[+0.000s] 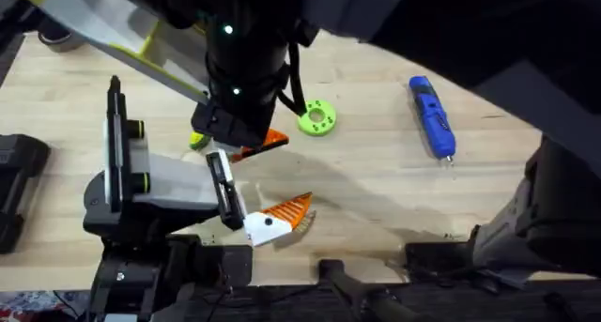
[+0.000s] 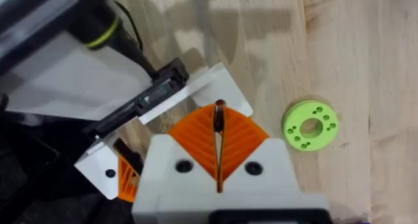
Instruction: Pick up the gripper from the table and insert it into the empty holder that is missing its gripper. Then pick up a screw, insert it into the mounting hole, and use the screwdriver to tighten it. Finally, clean up the table by picking up the vegetable and placing it into the bucket.
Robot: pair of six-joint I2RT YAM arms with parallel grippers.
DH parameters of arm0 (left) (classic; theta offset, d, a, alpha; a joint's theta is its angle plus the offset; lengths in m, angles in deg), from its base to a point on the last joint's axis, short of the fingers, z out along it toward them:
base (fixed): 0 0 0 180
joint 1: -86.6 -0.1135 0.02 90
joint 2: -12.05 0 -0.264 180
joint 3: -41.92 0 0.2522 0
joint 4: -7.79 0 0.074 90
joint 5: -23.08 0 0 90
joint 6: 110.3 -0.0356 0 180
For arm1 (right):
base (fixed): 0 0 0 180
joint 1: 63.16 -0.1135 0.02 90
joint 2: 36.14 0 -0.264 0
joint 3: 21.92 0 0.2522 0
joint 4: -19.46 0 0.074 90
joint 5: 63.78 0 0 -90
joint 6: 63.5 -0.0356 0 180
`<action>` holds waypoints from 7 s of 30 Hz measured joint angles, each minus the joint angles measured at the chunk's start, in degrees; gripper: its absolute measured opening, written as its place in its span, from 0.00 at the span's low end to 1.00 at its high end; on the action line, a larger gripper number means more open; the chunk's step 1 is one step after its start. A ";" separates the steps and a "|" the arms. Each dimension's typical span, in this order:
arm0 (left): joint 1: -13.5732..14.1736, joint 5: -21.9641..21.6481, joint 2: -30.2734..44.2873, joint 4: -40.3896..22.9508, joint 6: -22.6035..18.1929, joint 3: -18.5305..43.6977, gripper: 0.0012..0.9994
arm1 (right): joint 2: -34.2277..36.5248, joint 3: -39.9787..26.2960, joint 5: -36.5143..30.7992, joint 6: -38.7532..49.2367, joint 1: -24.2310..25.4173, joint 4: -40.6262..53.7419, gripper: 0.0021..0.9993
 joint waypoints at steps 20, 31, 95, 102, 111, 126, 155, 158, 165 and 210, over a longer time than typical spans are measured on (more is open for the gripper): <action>0.02 0.00 0.00 0.00 0.00 0.00 0.99 | 0.00 0.00 0.22 0.16 0.00 0.00 0.01; 0.00 0.00 0.00 0.00 0.00 0.00 0.99 | 0.93 0.00 0.22 0.21 0.08 -0.07 0.01; 0.02 0.00 0.00 -0.02 0.17 0.00 0.99 | 2.99 0.00 0.42 1.01 0.12 -0.27 0.16; 0.00 0.01 0.00 -0.04 0.53 0.00 0.99 | 2.97 -0.09 -1.42 1.78 1.65 0.27 0.98; 0.00 0.00 0.00 -0.03 0.61 0.00 0.99 | 2.97 -0.18 -1.40 2.01 1.80 0.11 0.99; 0.01 -0.04 0.00 0.04 0.54 0.00 0.99 | 0.21 -2.07 0.00 0.28 9.21 0.67 1.00; 0.00 -0.04 0.00 0.04 0.39 0.00 0.99 | -25.38 36.35 0.75 -7.30 21.87 -13.32 1.00; 0.01 -0.04 0.00 0.04 0.39 0.00 0.99 | -25.38 36.41 2.41 -4.27 21.86 -13.42 1.00; 0.00 -0.04 0.00 0.04 0.39 0.00 0.99 | -25.38 36.41 7.44 2.51 21.86 -13.01 1.00; 0.02 -1.95 0.00 8.90 7.21 -0.02 0.99 | -25.38 36.41 9.50 5.71 21.86 -11.38 1.00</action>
